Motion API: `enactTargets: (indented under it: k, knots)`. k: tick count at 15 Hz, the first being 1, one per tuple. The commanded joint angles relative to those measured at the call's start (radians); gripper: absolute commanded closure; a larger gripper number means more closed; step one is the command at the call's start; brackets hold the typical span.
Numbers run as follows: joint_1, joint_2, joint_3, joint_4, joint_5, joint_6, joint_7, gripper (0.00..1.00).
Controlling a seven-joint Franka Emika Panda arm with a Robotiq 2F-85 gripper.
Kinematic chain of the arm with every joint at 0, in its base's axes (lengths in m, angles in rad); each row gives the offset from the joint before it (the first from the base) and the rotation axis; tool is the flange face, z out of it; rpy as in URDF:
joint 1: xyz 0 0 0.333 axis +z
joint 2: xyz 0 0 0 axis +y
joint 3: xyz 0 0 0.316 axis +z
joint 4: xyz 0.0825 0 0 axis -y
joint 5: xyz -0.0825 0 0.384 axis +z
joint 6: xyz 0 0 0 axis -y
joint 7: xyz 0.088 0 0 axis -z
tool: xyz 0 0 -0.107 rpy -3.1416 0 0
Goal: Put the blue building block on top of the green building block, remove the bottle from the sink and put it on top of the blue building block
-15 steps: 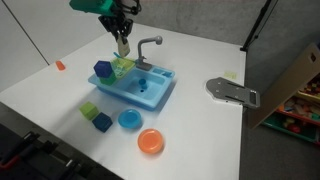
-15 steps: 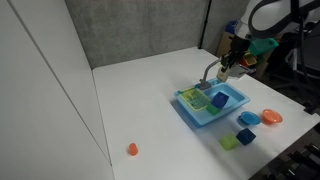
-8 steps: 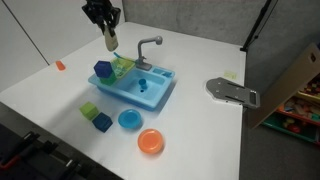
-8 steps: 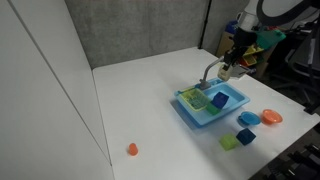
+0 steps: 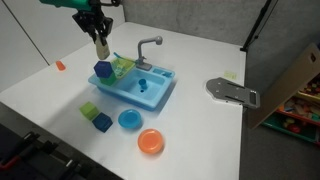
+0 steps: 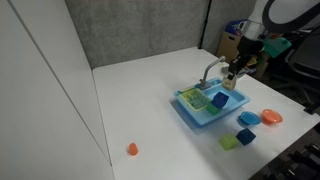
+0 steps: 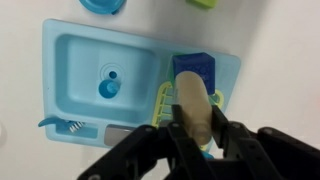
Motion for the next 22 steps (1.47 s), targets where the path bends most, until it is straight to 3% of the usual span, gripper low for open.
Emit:
enactTargets:
  k: [1, 15, 22]
  knots:
    - [0.002, -0.037, 0.0, -0.049, 0.029, 0.0, -0.043, 0.9]
    - [0.016, -0.013, 0.02, -0.111, 0.056, 0.148, -0.121, 0.9]
    - [0.015, 0.012, 0.025, -0.103, 0.058, 0.161, -0.13, 0.9]
